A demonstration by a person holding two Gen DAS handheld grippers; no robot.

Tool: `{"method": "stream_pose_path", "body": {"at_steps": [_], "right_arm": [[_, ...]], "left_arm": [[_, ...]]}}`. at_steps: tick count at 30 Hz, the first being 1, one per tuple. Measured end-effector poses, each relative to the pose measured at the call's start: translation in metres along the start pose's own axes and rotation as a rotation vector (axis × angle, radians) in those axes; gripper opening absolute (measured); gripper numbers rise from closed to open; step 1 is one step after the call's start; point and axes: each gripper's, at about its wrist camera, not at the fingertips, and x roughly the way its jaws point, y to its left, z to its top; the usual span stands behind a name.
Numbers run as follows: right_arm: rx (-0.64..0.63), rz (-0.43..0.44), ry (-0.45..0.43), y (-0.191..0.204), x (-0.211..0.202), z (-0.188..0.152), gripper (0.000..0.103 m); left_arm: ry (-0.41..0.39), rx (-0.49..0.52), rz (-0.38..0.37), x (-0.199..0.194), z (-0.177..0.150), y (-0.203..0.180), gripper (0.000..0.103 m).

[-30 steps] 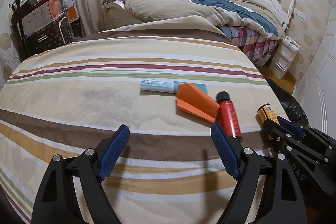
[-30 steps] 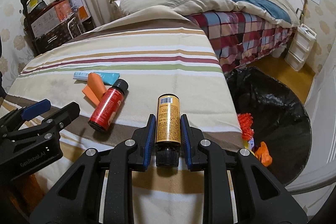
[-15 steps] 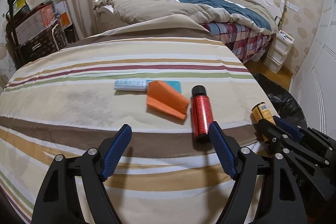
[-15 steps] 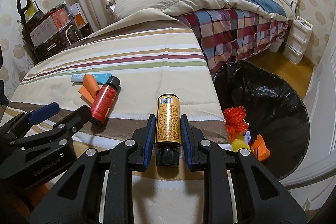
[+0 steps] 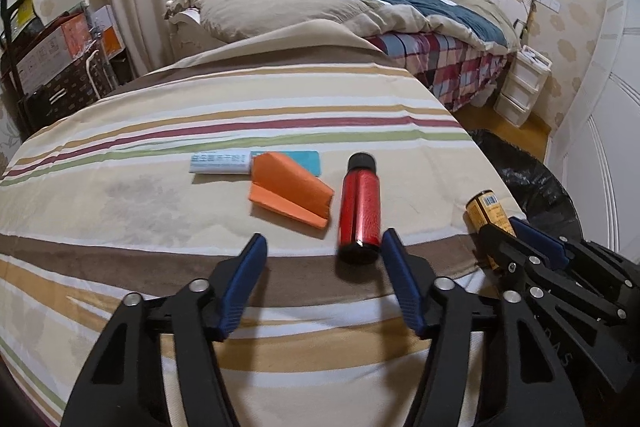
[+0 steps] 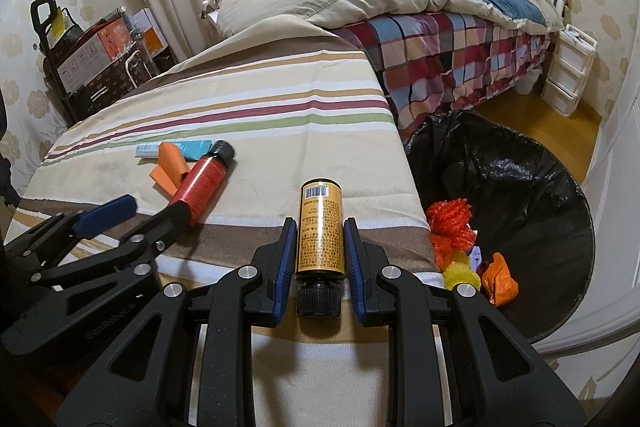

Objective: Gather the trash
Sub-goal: 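Grasp the red bottle with the left tool while the right tool holds the gold can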

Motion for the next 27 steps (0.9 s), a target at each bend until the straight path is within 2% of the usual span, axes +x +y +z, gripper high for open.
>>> {"method": "stream_pose_path", "body": {"at_steps": [7, 15, 21, 27], "right_arm": [[0.000, 0.000, 0.000, -0.001, 0.001, 0.000, 0.024], [-0.001, -0.001, 0.000, -0.001, 0.001, 0.000, 0.024], [-0.004, 0.000, 0.002, 0.000, 0.002, 0.001, 0.023], [0.003, 0.003, 0.003, -0.002, 0.003, 0.003, 0.023]], "left_arm": [[0.037, -0.003, -0.047, 0.006, -0.001, 0.000, 0.034], [0.035, 0.018, -0.080, 0.001, -0.009, 0.000, 0.017], [0.033, 0.011, -0.084, -0.002, -0.010, 0.002, 0.018], [0.009, 0.012, -0.080, -0.002, -0.005, 0.001, 0.031]]}}
